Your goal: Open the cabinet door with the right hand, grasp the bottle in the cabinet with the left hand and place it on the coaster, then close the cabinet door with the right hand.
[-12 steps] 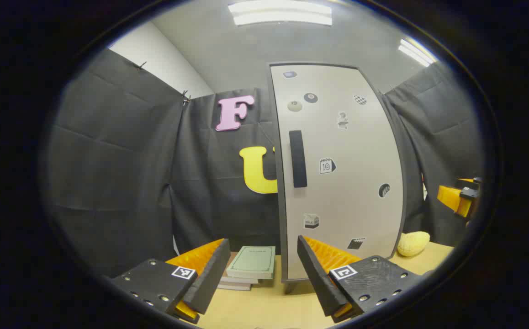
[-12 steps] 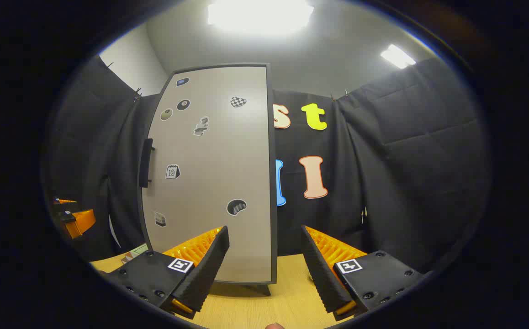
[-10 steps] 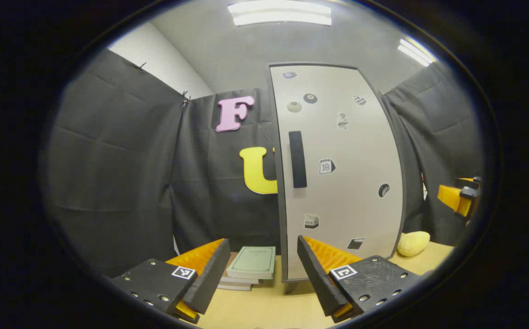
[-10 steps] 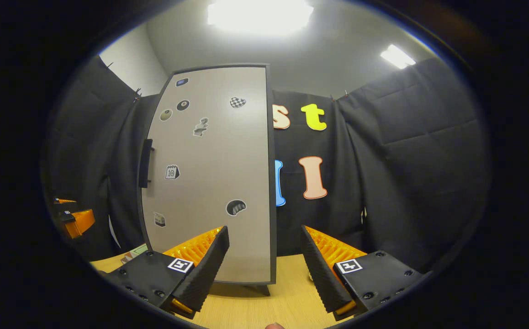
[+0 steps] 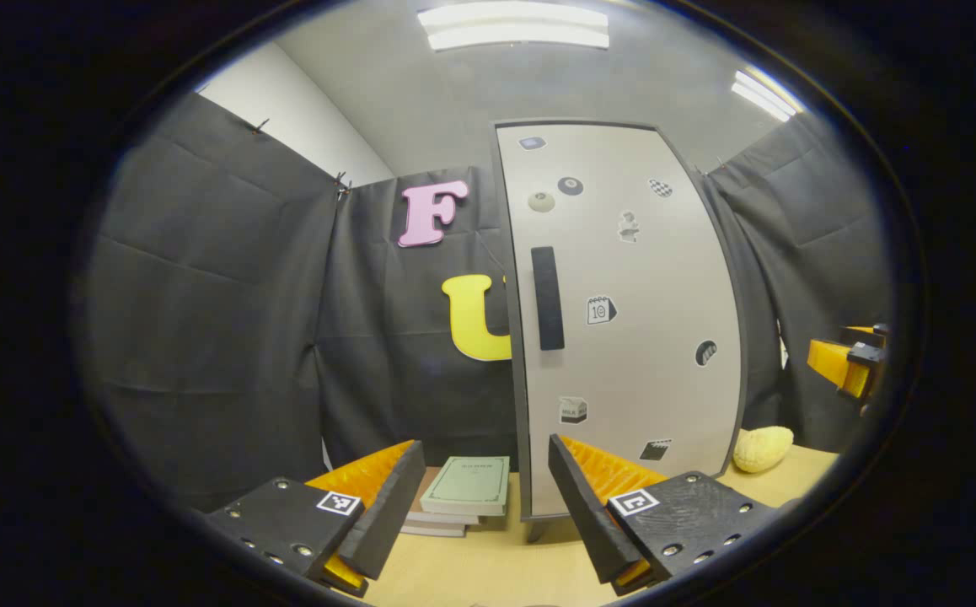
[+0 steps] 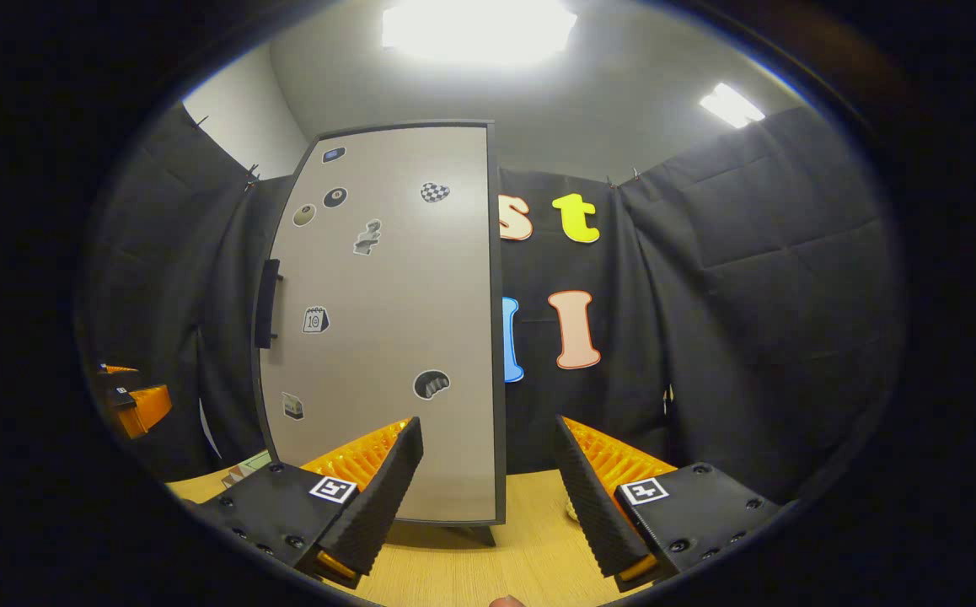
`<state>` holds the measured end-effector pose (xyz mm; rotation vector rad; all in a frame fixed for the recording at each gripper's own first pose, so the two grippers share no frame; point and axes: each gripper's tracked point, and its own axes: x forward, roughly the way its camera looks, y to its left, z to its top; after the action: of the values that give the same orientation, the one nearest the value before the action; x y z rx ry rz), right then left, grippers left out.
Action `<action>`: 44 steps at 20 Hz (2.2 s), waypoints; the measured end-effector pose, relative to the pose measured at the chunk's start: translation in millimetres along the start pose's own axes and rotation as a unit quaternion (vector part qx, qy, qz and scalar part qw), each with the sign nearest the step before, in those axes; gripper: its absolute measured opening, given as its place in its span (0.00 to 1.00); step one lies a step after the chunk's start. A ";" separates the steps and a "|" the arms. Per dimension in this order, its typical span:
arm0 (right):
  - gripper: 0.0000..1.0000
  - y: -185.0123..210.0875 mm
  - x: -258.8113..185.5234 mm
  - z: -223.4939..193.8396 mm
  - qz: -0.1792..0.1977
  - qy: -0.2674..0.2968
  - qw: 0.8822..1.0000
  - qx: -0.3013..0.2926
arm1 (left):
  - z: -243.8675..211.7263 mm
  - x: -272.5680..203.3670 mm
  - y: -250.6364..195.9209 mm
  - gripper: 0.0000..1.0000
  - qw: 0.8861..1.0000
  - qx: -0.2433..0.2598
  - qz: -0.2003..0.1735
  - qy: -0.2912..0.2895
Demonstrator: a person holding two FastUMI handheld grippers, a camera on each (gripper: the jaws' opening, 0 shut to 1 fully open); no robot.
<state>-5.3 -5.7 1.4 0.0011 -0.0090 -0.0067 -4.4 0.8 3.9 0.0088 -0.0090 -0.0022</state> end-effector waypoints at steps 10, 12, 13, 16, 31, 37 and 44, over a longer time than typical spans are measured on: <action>0.97 -1.3 -0.7 2.5 0.001 -0.003 1.000 -0.001 | 0.6 -4.3 3.3 0.89 1.000 0.000 0.002 -0.003; 0.98 -1.3 0.0 2.0 0.001 -0.002 1.000 -0.001 | -0.2 -4.2 3.6 0.89 1.000 0.000 0.002 -0.002; 0.97 -1.3 0.0 1.9 0.001 -0.002 1.000 -0.001 | 0.0 -4.1 3.7 0.89 1.000 0.000 0.003 -0.003; 0.98 3.1 1.6 2.9 0.006 -0.001 1.000 -0.002 | 1.4 -4.9 6.4 0.89 1.000 -0.001 0.005 -0.005; 0.92 156.4 82.3 88.9 0.119 -0.001 0.991 0.053 | -3.4 -52.9 153.2 0.89 0.992 0.023 0.121 -0.007; 0.91 237.0 106.9 106.1 0.158 -0.003 0.986 0.050 | -17.0 -89.2 233.4 0.89 0.980 0.033 0.196 0.009; 0.91 307.3 135.6 107.7 0.178 0.003 0.984 0.019 | -34.1 -132.8 296.2 0.89 0.965 0.028 0.257 0.030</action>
<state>131.4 300.5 110.6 0.0376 -0.0037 0.3508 -136.3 297.6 -28.7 0.0629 0.0491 0.5191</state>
